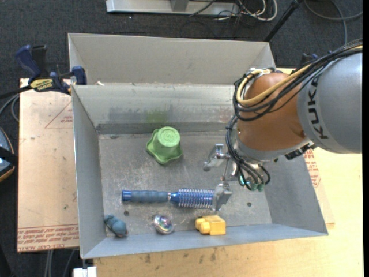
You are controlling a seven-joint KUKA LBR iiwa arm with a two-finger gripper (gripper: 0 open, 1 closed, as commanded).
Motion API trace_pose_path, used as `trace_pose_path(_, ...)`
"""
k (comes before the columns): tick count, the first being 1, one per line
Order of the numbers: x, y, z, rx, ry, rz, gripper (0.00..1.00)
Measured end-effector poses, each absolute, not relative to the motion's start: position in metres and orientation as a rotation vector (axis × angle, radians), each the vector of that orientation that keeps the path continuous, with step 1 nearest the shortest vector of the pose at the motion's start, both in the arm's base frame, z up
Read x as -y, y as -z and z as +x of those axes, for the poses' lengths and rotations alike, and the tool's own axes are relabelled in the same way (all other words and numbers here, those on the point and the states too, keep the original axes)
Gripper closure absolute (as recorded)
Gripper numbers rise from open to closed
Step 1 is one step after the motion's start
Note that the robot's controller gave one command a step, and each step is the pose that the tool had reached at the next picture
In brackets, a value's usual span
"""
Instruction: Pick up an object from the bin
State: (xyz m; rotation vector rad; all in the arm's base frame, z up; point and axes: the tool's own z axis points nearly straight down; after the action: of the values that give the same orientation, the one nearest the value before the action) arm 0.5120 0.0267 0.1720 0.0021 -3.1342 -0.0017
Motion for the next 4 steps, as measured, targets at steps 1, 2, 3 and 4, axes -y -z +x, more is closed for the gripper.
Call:
trace_pose_path(1, -0.077, -0.072, 0.537, 3.149, 0.002, -0.044, 0.0)
trace_pose_path(2, -0.073, -0.101, 0.514, 3.141, 0.002, -0.106, 0.0)
trace_pose_path(3, -0.083, -0.105, 0.506, 3.138, 0.002, -0.146, 0.0)
trace_pose_path(4, -0.073, -0.075, 0.518, 3.142, 0.007, 0.219, 0.0)
